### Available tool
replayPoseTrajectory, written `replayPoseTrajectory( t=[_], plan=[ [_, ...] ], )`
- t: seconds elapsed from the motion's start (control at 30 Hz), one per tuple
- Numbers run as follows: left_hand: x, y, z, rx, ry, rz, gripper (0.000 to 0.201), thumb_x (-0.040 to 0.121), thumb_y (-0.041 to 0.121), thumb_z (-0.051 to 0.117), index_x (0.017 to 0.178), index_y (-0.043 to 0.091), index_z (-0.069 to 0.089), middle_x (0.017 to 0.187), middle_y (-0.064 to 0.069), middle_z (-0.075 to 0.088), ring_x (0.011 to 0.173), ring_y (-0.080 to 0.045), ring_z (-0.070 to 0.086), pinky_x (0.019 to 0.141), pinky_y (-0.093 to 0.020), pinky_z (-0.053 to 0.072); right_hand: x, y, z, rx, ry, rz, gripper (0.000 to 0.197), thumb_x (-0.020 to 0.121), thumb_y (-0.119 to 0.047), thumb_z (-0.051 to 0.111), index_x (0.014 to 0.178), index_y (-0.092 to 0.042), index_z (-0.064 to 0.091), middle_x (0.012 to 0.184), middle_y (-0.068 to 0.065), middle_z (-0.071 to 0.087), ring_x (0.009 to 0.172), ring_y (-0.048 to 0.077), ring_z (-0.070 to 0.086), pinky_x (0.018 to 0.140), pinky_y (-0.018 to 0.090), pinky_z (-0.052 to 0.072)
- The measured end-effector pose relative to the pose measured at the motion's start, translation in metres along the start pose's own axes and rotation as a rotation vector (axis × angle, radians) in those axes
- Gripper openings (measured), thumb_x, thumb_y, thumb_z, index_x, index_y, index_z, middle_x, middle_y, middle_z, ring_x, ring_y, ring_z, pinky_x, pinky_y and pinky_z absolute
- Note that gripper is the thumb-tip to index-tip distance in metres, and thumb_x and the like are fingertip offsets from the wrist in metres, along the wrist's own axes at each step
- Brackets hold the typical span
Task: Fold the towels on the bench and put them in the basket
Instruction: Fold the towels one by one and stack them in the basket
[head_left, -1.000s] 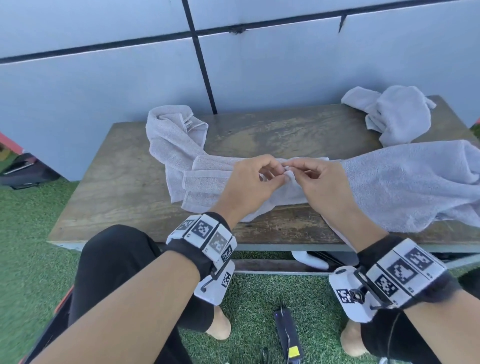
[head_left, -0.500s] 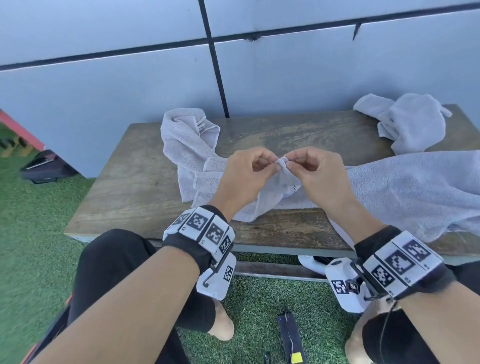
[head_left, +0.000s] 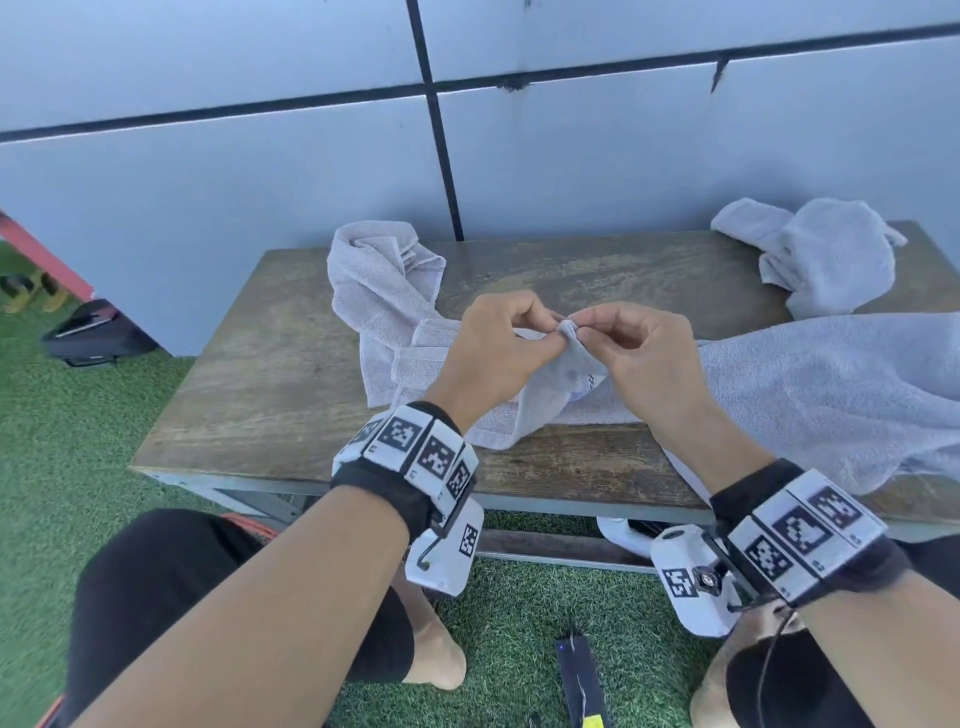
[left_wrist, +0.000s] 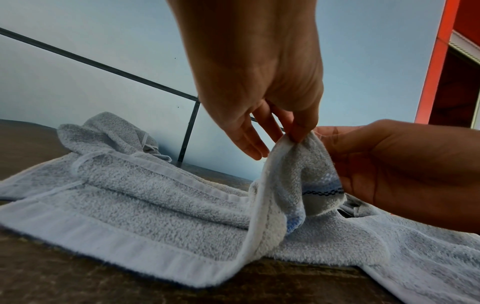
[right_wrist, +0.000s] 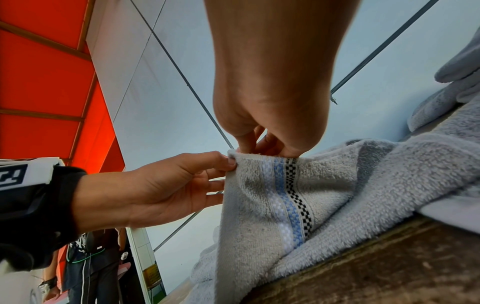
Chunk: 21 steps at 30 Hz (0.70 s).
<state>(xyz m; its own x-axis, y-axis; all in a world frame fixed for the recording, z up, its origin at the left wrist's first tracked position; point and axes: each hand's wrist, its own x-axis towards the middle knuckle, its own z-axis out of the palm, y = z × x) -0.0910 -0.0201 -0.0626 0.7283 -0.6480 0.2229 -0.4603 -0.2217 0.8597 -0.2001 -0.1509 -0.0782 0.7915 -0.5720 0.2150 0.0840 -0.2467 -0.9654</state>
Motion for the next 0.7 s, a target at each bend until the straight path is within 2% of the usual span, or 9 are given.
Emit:
replayPoseTrajectory(
  t=[0.17, 0.27, 0.37, 0.47, 0.7],
  plan=[
    [-0.0021, 0.0011, -0.0033, -0.034, -0.012, -0.006, 0.014, 0.082, 0.005, 0.075, 0.070, 0.004, 0.068, 0.092, 0.003, 0.078, 0.091, -0.002, 0.071, 0.083, -0.029, 0.058, -0.0011, 0.0009, 0.0019, 0.040, -0.004, 0.004, 0.010, 0.090, -0.010, 0.071, 0.094, -0.015, 0.079, 0.090, -0.008, 0.078, 0.088, 0.012, 0.073, 0.080, 0.024, 0.057],
    [-0.0016, 0.0008, -0.0050, -0.047, -0.011, -0.016, 0.013, 0.081, 0.004, 0.075, 0.071, 0.001, 0.068, 0.091, 0.001, 0.077, 0.089, -0.005, 0.072, 0.080, -0.027, 0.058, -0.0019, -0.0014, 0.0033, 0.074, -0.042, 0.005, 0.010, 0.089, -0.018, 0.074, 0.096, -0.012, 0.079, 0.091, -0.004, 0.078, 0.087, 0.011, 0.073, 0.078, 0.021, 0.056],
    [-0.0016, 0.0017, -0.0049, -0.034, -0.002, -0.016, 0.012, 0.080, 0.006, 0.076, 0.071, 0.003, 0.068, 0.087, -0.001, 0.076, 0.086, -0.013, 0.072, 0.078, -0.032, 0.060, -0.0023, -0.0008, 0.0038, 0.077, -0.068, 0.001, 0.012, 0.089, -0.015, 0.074, 0.099, -0.011, 0.078, 0.090, -0.003, 0.078, 0.086, 0.009, 0.073, 0.076, 0.017, 0.054],
    [-0.0020, 0.0015, -0.0032, -0.047, 0.004, -0.034, 0.013, 0.080, 0.006, 0.076, 0.070, 0.002, 0.067, 0.086, -0.003, 0.076, 0.086, -0.017, 0.072, 0.079, -0.035, 0.060, -0.0021, 0.0021, 0.0045, 0.050, -0.066, -0.012, 0.013, 0.089, -0.014, 0.074, 0.101, -0.012, 0.078, 0.092, 0.000, 0.078, 0.090, 0.017, 0.073, 0.079, 0.025, 0.057],
    [-0.0015, 0.0019, 0.0011, -0.017, -0.002, -0.051, 0.016, 0.079, 0.010, 0.078, 0.068, 0.010, 0.067, 0.086, 0.003, 0.076, 0.083, -0.008, 0.071, 0.077, -0.029, 0.059, -0.0006, 0.0019, 0.0039, 0.043, -0.052, -0.011, 0.012, 0.088, -0.010, 0.074, 0.097, -0.016, 0.079, 0.086, 0.001, 0.077, 0.085, 0.024, 0.072, 0.077, 0.030, 0.059]
  ],
)
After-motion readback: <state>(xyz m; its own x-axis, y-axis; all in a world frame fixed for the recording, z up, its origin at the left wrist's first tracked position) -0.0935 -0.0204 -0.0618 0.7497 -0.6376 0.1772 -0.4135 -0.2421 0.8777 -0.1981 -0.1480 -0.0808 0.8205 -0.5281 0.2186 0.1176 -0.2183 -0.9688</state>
